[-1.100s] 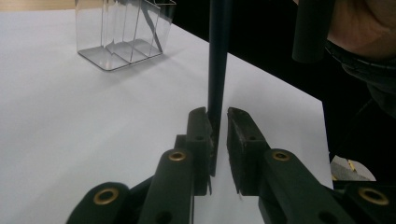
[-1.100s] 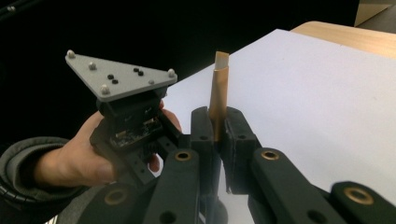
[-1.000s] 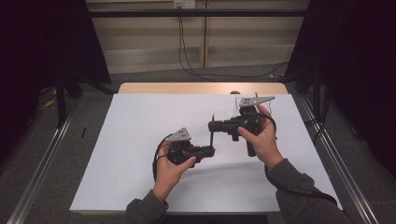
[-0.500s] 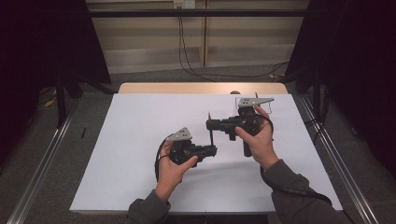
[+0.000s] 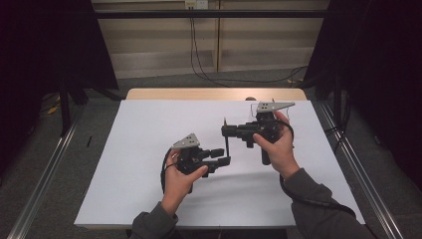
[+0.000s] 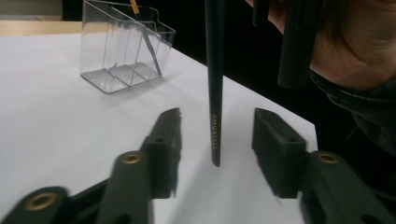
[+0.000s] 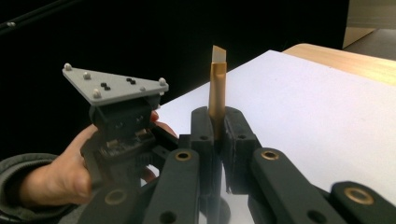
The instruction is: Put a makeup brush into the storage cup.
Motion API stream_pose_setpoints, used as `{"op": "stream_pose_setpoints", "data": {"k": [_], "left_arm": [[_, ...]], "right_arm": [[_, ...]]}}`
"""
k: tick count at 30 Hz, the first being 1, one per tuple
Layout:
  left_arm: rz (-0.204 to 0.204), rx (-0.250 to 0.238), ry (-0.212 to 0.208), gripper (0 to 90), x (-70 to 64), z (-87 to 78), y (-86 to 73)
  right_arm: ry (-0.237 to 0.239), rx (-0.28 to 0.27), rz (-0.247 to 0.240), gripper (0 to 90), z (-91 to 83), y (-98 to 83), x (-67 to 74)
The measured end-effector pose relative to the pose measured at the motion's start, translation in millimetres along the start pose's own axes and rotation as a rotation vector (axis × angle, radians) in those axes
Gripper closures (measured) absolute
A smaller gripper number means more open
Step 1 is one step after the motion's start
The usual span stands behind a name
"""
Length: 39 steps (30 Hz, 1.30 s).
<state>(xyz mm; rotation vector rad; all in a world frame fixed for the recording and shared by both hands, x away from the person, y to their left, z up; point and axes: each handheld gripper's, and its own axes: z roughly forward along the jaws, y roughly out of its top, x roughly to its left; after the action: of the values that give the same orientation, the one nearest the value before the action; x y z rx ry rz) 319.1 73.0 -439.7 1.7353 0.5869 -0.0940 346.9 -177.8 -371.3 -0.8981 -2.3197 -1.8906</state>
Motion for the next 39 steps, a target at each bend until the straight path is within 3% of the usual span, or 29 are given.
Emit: {"op": "stream_pose_setpoints", "data": {"k": [3,9,17,39], "left_arm": [[0.007,0.008,-0.002,39.2,3.2,-2.9,-0.2],[0.025,0.042,0.044,23.6,7.9,-9.5,1.5],[0.04,0.093,0.117,12.8,13.9,-22.5,2.9],[0.059,0.105,0.176,8.5,20.0,-52.2,-0.8]], "right_arm": [[-0.005,-0.008,0.004,84.9,-3.3,0.6,-1.8],[-0.018,-0.012,-0.012,84.8,-7.3,2.6,-3.3],[-0.028,-0.025,-0.016,84.9,-13.3,2.6,-4.3],[-0.04,-0.045,-0.026,84.9,-21.4,5.7,-6.9]]}}
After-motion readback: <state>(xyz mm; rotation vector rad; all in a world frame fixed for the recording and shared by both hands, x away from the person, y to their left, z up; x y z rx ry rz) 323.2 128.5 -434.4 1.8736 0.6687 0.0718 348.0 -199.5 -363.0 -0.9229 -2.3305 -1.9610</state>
